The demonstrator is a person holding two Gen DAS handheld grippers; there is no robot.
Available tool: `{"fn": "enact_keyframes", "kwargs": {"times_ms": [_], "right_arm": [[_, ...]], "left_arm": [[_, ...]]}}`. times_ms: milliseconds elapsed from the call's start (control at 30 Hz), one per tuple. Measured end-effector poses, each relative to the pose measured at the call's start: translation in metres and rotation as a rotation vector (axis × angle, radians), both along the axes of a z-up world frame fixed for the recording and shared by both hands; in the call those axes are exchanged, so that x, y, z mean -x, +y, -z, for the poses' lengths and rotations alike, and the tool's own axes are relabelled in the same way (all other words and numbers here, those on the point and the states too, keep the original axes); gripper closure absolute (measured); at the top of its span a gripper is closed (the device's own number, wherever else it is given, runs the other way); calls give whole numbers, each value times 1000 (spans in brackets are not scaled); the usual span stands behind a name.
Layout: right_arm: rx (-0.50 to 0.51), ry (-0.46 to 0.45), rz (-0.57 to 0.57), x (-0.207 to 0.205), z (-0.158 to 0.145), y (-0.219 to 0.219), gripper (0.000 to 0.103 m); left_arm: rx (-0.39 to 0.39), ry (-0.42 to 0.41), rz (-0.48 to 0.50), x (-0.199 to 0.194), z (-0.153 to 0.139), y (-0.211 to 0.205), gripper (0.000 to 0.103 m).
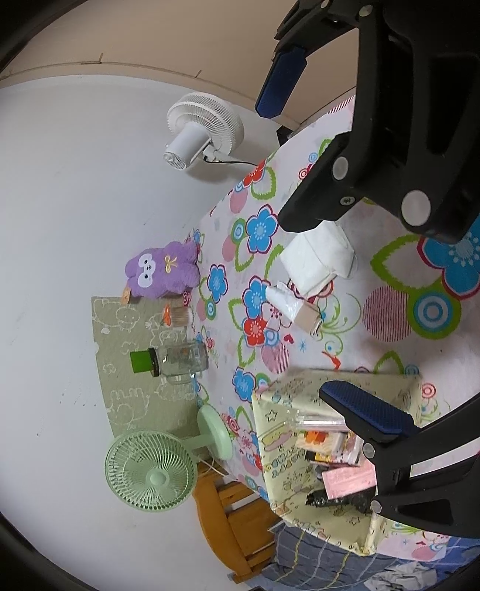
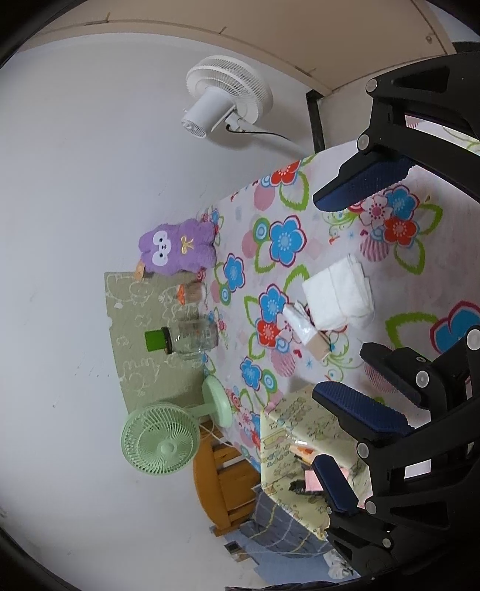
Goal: Organize soft objects
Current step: 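Move both grippers over the white pads on the tablecloth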
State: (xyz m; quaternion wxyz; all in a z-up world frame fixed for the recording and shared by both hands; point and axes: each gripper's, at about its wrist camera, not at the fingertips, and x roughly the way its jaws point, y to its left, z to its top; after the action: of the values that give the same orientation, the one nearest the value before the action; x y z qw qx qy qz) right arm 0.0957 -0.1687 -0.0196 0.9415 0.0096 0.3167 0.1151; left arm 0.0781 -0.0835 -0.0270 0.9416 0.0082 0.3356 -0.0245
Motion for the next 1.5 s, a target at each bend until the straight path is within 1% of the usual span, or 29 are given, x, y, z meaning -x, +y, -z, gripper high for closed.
{"fn": "enact_keyframes", "kwargs": {"times_ms": [233, 567, 767, 867, 1033, 1300, 1433, 1467, 1500], "right_arm": [[1, 11, 10, -7, 12, -7, 8], [-12, 74, 8, -28, 40, -14, 8], [-11, 103, -12, -42, 53, -13, 8], [-4, 115, -42, -50, 59, -11, 8], [-4, 135, -66, -60, 69, -10, 8], [37, 166, -99, -74, 81, -5, 8], [68, 159, -112, -78, 86, 0, 8], [73, 162, -119, -80, 88, 2, 8], [75, 167, -123, -82, 89, 3, 8]], "left_arm": [[4, 27, 8, -10, 13, -9, 5], [-6, 80, 15, -31, 38, -15, 5], [-20, 108, 4, -43, 48, -16, 5], [-35, 133, 32, -49, 54, -17, 5], [-39, 159, 38, -58, 63, -17, 5], [-41, 208, 52, -68, 76, -17, 5], [-39, 238, 59, -71, 82, -16, 5], [-42, 246, 59, -73, 84, -15, 5], [-43, 253, 59, -74, 86, -15, 8]]}}
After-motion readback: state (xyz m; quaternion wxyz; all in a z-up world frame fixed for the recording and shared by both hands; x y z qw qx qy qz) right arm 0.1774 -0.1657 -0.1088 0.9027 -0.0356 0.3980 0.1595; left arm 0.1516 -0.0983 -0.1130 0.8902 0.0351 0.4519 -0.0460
